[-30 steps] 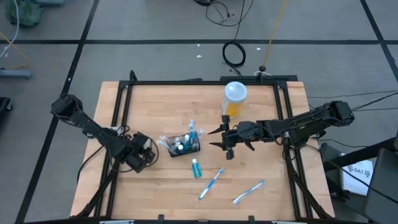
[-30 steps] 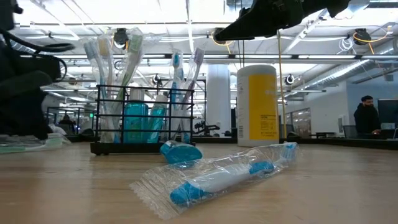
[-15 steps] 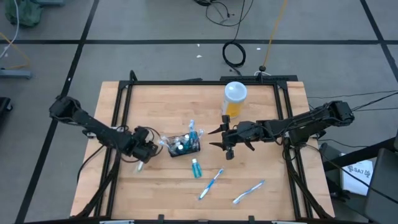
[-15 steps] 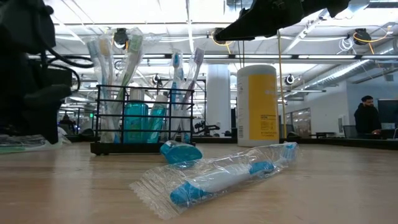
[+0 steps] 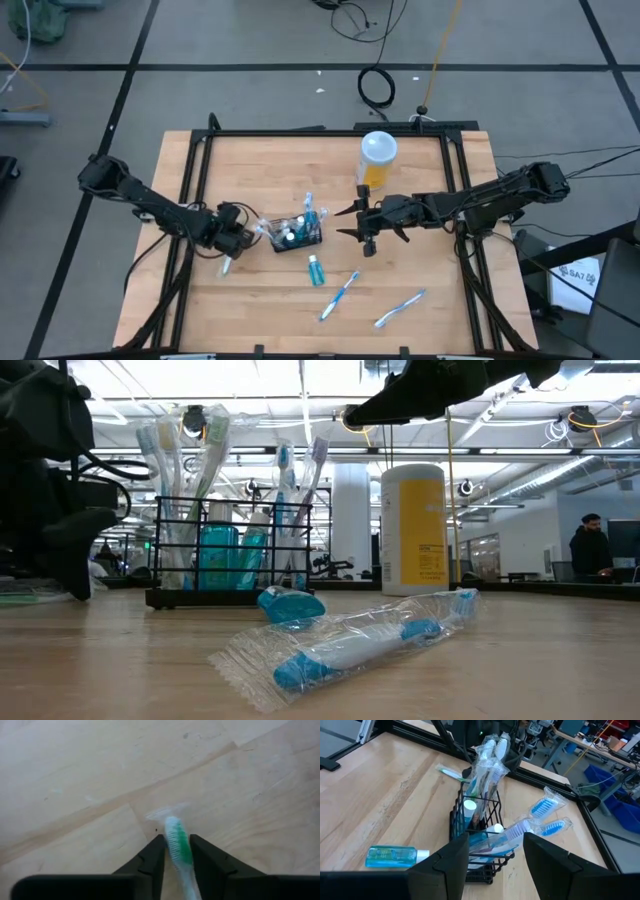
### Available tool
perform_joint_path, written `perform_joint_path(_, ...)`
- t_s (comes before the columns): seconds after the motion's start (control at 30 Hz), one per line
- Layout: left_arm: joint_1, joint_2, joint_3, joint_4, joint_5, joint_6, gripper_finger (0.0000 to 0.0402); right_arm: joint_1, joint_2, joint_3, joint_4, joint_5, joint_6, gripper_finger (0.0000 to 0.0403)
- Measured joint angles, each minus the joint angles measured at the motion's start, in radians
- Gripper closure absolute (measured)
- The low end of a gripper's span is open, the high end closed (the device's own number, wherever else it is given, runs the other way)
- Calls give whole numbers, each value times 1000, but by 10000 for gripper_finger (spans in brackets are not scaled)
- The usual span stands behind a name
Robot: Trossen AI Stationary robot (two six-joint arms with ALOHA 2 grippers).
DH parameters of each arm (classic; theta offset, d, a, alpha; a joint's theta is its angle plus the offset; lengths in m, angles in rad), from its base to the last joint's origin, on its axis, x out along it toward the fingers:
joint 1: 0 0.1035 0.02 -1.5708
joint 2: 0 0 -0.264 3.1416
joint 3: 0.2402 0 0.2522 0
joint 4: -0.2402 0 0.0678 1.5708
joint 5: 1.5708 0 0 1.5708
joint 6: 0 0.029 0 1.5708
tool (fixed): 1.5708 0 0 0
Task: Pick & Place toothbrushing station
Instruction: Put the green toothbrush into the black wire organizer
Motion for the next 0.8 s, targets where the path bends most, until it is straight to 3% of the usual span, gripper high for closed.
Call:
perform_joint_path(0.43,0,-8,62,-39,-55,-9,369,0,0,0,11,2,0,222)
perform_joint_path(0.63,-4,-74,189,-249,-133,9,374,0,1,0,68,3,0,222)
perform_joint_path(0.8,-24,-141,305,-456,-272,1,374,0,1,0,168,3,-5,222)
